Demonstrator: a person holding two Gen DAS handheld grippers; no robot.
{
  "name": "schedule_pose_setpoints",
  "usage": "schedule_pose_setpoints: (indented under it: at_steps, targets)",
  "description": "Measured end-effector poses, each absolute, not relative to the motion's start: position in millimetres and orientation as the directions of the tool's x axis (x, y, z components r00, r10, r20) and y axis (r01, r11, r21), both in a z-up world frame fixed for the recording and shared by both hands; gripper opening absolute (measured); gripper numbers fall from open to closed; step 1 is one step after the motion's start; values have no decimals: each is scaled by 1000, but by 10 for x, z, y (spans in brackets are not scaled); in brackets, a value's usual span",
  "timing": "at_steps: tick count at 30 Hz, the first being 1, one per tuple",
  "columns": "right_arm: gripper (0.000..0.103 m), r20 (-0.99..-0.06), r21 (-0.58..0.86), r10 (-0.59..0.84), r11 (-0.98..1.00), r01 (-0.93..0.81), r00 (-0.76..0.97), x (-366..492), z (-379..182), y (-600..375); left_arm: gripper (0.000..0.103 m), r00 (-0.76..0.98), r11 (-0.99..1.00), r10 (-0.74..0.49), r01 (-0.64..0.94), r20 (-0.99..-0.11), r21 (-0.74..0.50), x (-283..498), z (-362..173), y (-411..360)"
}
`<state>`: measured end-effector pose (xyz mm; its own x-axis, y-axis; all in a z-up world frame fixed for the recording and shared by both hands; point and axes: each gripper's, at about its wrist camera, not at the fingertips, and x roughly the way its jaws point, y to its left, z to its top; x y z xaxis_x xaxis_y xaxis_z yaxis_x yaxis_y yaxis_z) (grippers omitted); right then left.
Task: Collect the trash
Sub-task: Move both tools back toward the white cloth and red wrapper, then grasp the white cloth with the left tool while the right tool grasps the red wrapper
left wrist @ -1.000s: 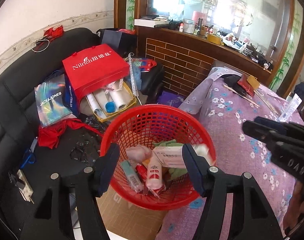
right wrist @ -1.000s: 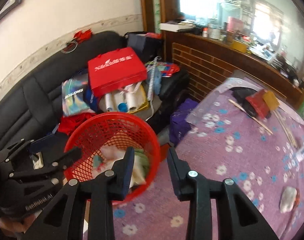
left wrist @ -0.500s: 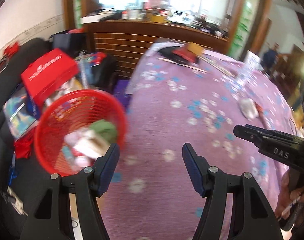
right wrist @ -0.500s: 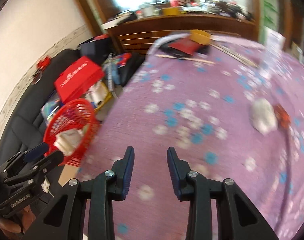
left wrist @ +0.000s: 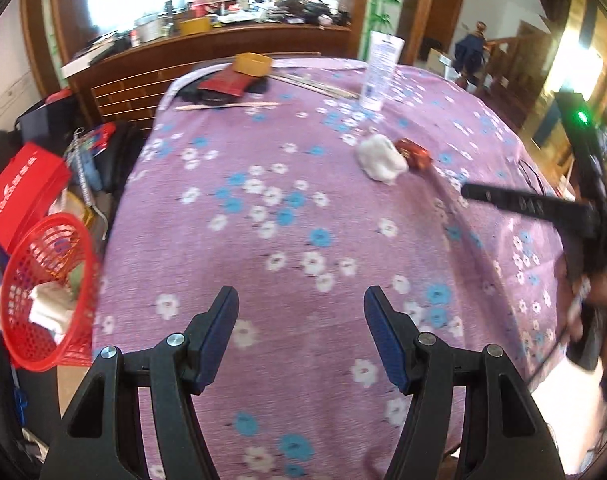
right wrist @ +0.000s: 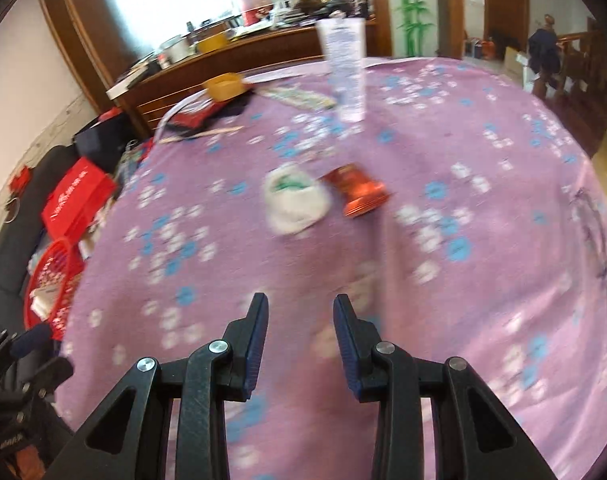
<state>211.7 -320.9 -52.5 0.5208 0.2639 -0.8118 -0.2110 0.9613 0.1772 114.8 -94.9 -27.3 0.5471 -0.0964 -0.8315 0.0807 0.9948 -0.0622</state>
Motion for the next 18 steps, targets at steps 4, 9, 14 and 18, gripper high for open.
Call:
schedule_pose_setpoints:
  at_steps: [4,9,14,18]
  targets:
    - [47,-815,160,262,959,-233,517,2537,-561,-3384,64,526,992,-115,97,-843,-74,1267,-269,-1132]
    - [49,-824,161,291,943,-290,487,3023,-733,-3281,65,511,992,-125,73,-850,-103,1431,-232,-1205]
    - [49,-837,112,281,928,-355,470,3369,-907,-3070,65,508,995,-100,46,-855,-89,1584,-214,-1220]
    - [48,-865,75,247,924,-375,436,3545,-1064,-3002,65,505,995,-101,32,-857,-98,1734,-219,-1231]
